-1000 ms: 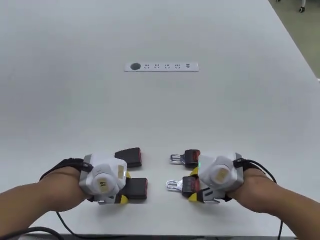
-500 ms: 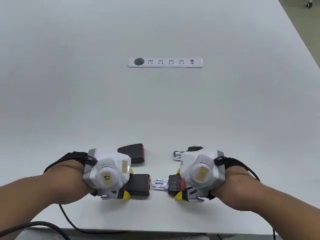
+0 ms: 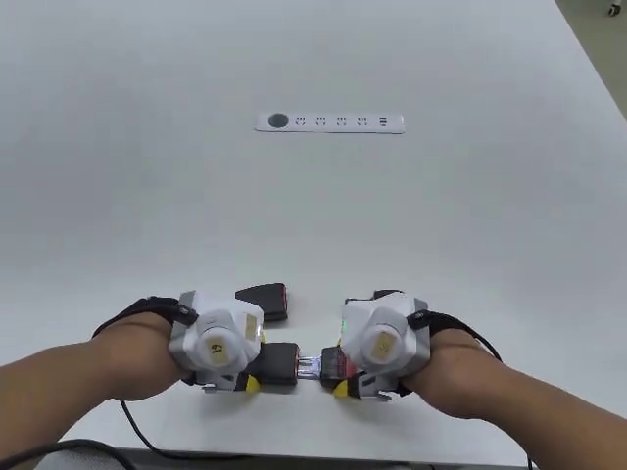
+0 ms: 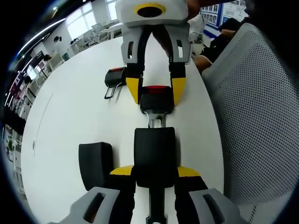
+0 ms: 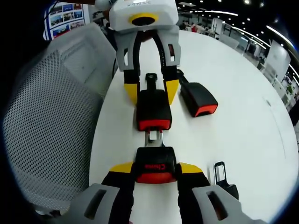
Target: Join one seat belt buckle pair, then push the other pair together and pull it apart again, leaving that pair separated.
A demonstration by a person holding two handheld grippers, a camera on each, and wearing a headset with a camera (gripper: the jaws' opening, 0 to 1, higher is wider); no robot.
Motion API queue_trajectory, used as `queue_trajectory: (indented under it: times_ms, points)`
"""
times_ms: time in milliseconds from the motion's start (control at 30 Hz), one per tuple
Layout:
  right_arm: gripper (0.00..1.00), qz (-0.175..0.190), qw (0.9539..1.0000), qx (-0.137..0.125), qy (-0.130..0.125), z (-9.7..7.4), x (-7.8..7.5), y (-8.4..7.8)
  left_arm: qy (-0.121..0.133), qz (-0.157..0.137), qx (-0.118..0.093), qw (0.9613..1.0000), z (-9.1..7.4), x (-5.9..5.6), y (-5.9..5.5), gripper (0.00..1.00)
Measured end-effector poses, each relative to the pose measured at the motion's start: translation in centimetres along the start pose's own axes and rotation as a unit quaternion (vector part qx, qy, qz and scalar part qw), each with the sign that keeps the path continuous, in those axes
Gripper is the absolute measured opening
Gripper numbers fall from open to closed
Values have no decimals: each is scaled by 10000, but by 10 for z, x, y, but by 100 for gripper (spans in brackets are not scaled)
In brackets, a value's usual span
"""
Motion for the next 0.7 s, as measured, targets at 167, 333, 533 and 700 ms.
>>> queue_trajectory:
  times_ms: [167, 333, 533, 700]
  points:
    - [32, -21, 9999, -121, 35, 5, 0, 1, -5, -44, 2, 10000, 0, 0, 0, 32]
    - [32, 59, 9998, -210, 40, 5, 0, 0, -17, -58, -36, 10000, 1, 0, -2, 32]
    - [31, 89, 9997, -234, -2, 6, 1, 2, -58, -104, -36, 9999, 0, 1, -2, 32]
    - [31, 31, 9998, -214, 16, 7, 0, 4, -67, -84, -67, 9999, 1, 1, -3, 31]
Point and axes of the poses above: the centre of the closed fingertips' face, and the gripper's own axes: z roughly forward along the fingers, x roughly to its left, y roughly out of its top, the point moved 10 cm from there along -z, roughly backward along the fingers, and after that the axes turned 13 degrees about z, right-handed, at the moved point
